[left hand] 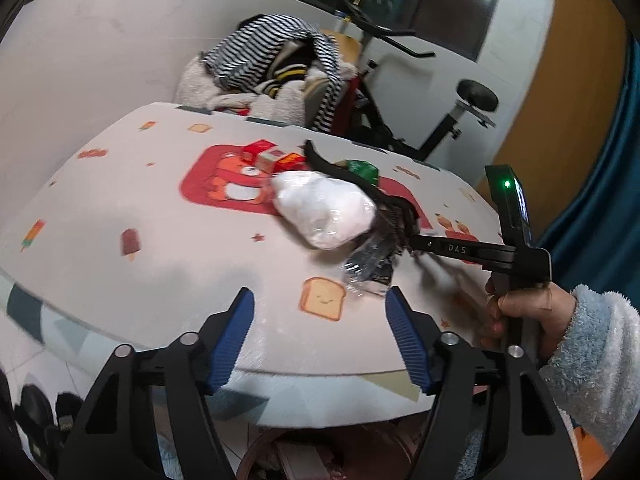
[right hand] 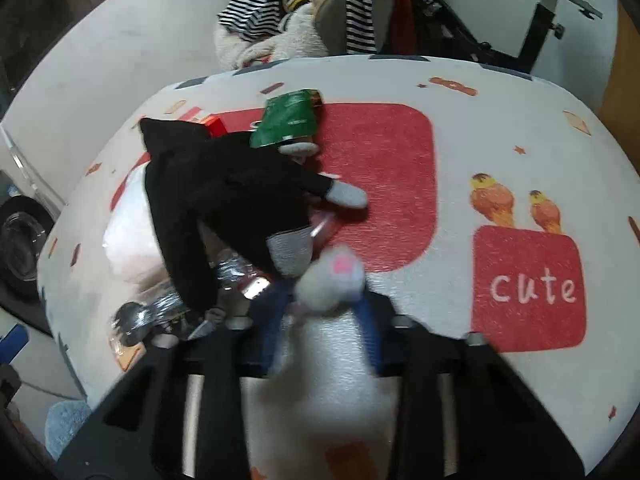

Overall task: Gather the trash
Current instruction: 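Grasp the wrapped metal spoon with the left gripper while the right grasps the small plush toy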

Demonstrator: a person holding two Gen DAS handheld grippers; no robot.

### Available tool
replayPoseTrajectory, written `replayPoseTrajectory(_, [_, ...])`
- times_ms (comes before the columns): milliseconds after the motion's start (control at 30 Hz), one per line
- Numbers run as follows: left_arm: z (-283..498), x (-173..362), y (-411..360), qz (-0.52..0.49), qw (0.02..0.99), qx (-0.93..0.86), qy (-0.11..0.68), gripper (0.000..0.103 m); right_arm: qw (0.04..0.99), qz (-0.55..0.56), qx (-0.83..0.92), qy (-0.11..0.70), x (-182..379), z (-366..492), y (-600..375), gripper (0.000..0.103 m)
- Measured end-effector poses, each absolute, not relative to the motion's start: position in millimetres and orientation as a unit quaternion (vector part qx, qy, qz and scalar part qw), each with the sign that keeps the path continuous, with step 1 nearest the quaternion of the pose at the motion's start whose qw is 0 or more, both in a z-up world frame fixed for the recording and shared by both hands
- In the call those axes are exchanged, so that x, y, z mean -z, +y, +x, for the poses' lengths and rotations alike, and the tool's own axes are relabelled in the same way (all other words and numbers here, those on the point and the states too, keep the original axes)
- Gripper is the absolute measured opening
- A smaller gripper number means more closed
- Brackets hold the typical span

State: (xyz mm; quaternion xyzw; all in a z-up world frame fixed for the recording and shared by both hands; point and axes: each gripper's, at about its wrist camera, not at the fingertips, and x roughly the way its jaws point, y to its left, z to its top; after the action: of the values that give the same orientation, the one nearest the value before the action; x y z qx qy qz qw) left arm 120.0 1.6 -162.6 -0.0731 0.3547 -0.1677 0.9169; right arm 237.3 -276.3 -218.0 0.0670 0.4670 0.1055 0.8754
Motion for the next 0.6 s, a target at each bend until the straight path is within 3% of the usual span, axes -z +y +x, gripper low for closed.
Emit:
replayPoseTrajectory(67, [130, 165, -9, -0.064, 0.912, 0.184, 0.362, 0.059, 0.878, 0.058, -0.11, 0.462, 217, 233, -275, 0.019])
replayPoseTrajectory(267, [166, 179, -44, -0.011, 0.895, 0.23, 0.381, 0.051, 0.885, 0.096, -0.098, 0.445, 207, 208, -292, 0.018])
replayPoseTrajectory(500, [203, 202, -75, 0.042, 0.885, 0.226, 0.405, 0.048, 0.889, 0.116, -0.086, 0.435, 205, 175, -307, 0.018])
replayPoseTrajectory(533, [205, 204, -78, 0.049, 0.883, 0.227, 0.407, 0.042, 0.889, 0.114, -0.086, 0.434, 205, 172, -308, 0.018])
replayPoseTrajectory(567, [207, 207, -82, 0.057, 0.879, 0.228, 0.415, 0.029, 0.89, 0.113, -0.086, 0.433, 204, 170, -308, 0.018])
replayPoseTrajectory(600, [209, 209, -84, 0.063, 0.876, 0.228, 0.42, 0.029, 0.891, 0.111, -0.086, 0.431, 203, 166, -308, 0.018])
